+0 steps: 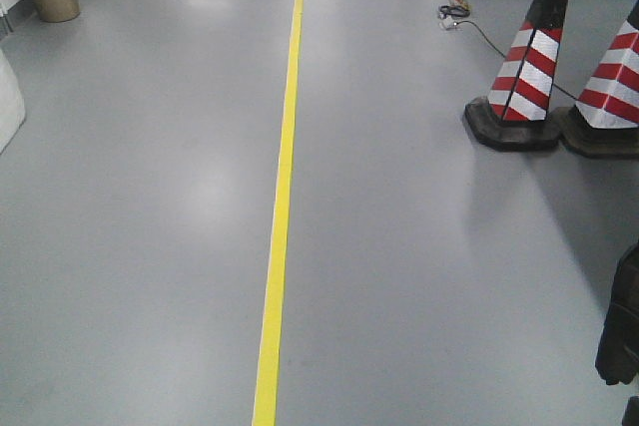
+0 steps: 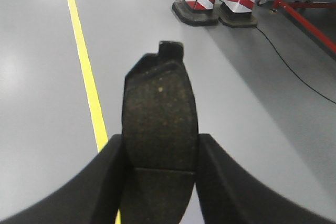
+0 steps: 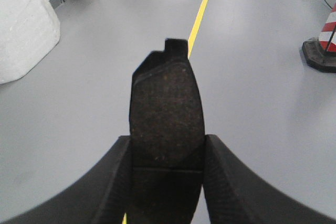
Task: Move and align brake pads A on conveyor
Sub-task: 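Drive forward along the yellow floor line holding both pads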
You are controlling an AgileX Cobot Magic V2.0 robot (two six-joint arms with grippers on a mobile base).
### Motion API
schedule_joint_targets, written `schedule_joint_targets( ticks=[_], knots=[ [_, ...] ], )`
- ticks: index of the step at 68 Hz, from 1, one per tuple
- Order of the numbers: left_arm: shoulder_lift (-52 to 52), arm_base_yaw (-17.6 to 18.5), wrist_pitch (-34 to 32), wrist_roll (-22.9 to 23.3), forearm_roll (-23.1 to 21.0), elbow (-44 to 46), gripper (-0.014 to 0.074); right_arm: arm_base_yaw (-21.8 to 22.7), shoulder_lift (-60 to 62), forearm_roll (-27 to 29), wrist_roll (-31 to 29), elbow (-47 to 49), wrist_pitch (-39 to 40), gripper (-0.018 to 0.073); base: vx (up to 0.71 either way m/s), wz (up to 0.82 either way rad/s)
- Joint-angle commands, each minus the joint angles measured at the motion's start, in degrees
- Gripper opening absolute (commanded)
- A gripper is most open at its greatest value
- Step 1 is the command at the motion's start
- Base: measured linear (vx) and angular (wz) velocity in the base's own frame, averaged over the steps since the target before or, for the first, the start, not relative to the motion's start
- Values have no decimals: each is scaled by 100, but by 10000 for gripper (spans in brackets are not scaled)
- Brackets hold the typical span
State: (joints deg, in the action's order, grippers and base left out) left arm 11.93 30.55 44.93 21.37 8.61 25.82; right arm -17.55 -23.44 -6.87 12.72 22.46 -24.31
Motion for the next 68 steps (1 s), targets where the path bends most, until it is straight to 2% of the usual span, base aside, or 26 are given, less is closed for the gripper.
schedule_joint_targets(
  ticks=[1,68],
  knots=[
    [59,20,-488,21,28,162,-6,27,-32,-56,-65,184,535,-4,69,-3],
    [59,20,-489,21,28,162,-6,27,-32,-56,-65,184,532,-4,67,-5]
  ],
)
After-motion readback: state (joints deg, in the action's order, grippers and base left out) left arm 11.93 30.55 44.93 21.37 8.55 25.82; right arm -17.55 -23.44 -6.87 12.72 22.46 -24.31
